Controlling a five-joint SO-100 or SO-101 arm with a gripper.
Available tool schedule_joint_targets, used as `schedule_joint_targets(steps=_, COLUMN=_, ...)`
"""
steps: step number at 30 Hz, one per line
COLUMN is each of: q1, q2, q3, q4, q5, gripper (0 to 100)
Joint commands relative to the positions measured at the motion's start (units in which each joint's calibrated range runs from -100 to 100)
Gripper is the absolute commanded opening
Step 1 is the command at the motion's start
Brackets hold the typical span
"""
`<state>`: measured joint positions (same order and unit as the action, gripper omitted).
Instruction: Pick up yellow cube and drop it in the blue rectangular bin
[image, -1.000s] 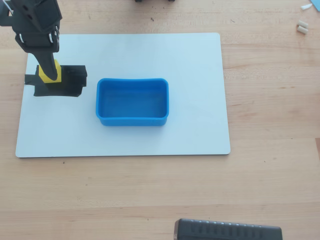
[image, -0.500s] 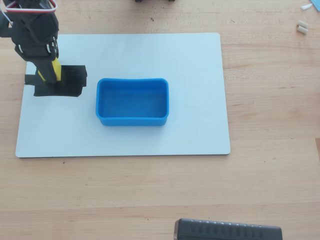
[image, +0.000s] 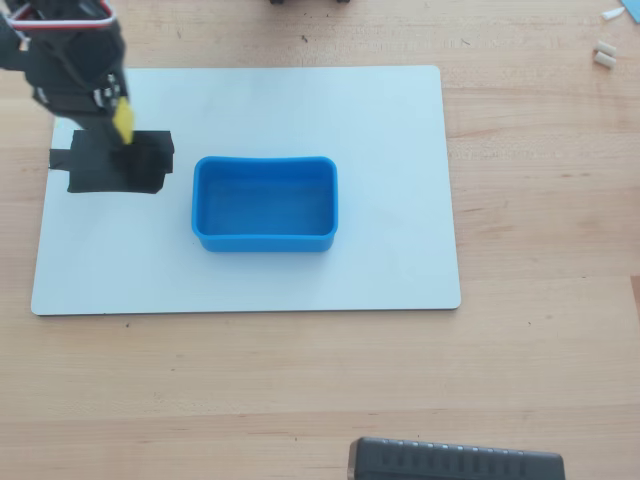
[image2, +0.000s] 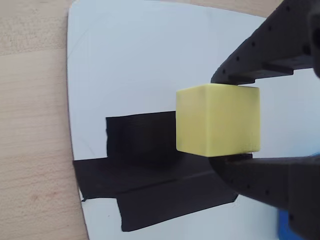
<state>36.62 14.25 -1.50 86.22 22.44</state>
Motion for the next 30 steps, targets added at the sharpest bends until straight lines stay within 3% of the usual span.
schedule_joint_targets(steps=1, q1=-3.7, q2=-7.1, q3=-8.0, q4=7.3, q5=-2.9, gripper=15)
schedule_joint_targets(steps=7, q1=-11.1, q2=-14.0, q3=-7.7, q4=12.4, q5=-6.7, gripper=15)
schedule_joint_targets(steps=14, q1=-23.8, q2=-23.5, q3=-2.0, q4=11.2, q5=-12.4, gripper=15)
schedule_joint_targets(steps=21, q1=-33.7, q2=-32.3, q3=16.6, q4=-3.8, q5=-15.8, gripper=14)
schedule_joint_targets(steps=30, q1=-34.9, q2=-38.5, q3=35.6, q4=-24.4, q5=-15.5, gripper=14)
